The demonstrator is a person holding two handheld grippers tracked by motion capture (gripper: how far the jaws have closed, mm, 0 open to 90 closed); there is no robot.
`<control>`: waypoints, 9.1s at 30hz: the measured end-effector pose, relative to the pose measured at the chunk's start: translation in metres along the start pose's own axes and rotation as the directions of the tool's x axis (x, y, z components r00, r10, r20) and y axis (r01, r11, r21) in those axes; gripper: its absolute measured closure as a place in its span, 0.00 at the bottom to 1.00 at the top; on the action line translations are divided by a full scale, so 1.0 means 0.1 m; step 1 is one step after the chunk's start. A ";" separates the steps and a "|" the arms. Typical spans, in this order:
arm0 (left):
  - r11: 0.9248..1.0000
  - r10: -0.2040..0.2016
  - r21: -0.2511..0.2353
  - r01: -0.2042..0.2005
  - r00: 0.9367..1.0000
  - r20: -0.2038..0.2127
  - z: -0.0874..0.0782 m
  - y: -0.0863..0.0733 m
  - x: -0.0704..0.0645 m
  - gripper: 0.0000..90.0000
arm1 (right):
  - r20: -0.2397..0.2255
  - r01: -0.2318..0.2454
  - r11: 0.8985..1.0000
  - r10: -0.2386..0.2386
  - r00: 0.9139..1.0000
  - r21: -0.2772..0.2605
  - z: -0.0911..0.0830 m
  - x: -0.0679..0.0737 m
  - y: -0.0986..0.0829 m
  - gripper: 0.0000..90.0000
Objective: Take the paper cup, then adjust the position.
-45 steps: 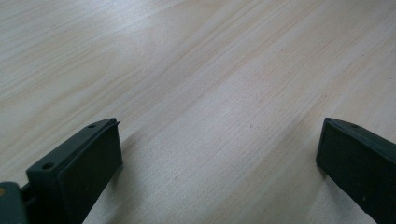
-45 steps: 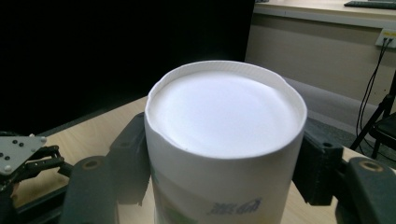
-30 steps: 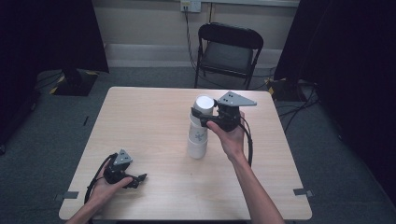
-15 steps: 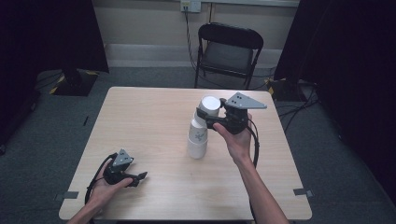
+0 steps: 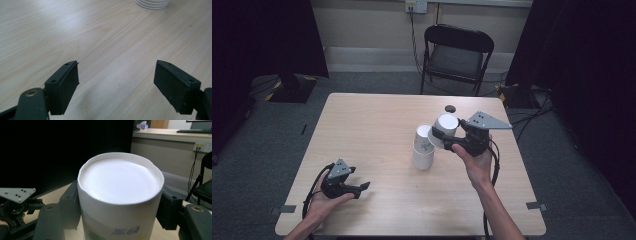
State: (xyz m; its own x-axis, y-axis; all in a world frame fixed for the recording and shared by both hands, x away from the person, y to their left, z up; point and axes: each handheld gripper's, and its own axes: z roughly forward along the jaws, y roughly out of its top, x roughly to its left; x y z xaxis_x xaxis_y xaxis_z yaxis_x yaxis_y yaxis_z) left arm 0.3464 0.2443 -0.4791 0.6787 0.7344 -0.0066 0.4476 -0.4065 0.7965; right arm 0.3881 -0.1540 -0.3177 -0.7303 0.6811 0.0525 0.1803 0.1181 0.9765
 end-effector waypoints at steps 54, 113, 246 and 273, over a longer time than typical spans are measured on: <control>0.954 0.181 -0.270 -0.128 0.967 0.179 0.29 0.75 -0.94 0.58 | -0.239 -0.236 0.953 0.278 0.930 0.189 0.24 0.45 -0.73 0.38; 0.977 0.155 -0.186 -0.103 0.944 0.292 0.30 0.73 -0.63 0.96 | -0.200 -0.038 0.990 0.065 0.978 0.136 0.12 0.49 -0.64 0.23; 0.985 -0.148 -0.014 0.172 0.885 0.442 0.42 0.73 -0.40 0.95 | -0.415 0.603 0.732 -0.465 0.782 0.316 0.69 0.95 -0.97 0.32; 0.977 -0.024 -0.195 0.089 0.950 0.312 0.20 0.75 -0.35 0.34 | -0.250 0.290 0.895 -0.212 0.945 0.339 0.47 0.52 -1.02 0.33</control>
State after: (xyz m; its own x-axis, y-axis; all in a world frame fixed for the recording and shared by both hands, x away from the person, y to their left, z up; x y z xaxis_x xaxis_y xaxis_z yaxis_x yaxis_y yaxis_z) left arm 0.3678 0.1774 -0.4306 0.8156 0.5375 -0.2142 0.3839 -0.2258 0.8953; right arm 0.3631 -0.0968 -0.4248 -0.8929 0.4380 -0.1048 0.1729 0.5482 0.8183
